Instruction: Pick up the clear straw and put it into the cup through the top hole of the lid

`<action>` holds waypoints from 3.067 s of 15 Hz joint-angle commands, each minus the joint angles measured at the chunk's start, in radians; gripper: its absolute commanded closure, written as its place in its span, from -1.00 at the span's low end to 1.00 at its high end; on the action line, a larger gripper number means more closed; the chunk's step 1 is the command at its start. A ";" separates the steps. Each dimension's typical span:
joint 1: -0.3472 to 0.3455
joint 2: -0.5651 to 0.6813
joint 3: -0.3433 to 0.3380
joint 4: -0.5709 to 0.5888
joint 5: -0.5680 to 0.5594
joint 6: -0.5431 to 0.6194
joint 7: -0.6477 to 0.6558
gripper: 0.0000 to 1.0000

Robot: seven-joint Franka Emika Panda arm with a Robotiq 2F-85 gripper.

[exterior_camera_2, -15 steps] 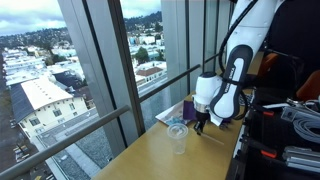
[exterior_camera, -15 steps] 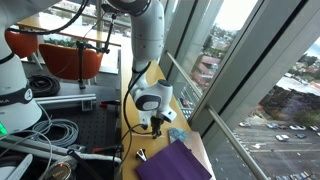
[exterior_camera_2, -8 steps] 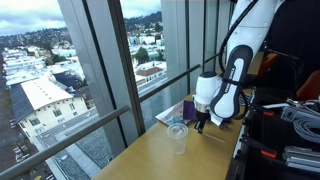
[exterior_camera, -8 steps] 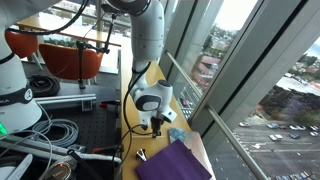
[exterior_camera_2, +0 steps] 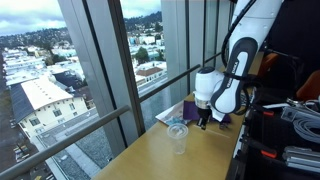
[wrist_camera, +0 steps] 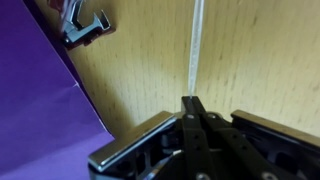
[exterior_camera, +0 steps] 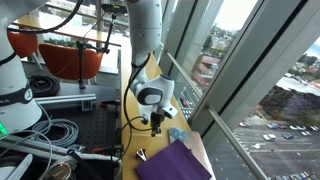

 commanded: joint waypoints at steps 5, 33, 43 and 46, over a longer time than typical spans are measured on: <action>0.109 -0.412 -0.109 -0.167 -0.123 -0.251 0.056 1.00; -0.427 -0.081 0.333 0.575 0.577 -1.318 -0.346 1.00; -0.445 0.135 0.344 0.770 0.646 -1.451 -0.326 1.00; -0.443 0.181 0.353 0.819 0.657 -1.467 -0.316 1.00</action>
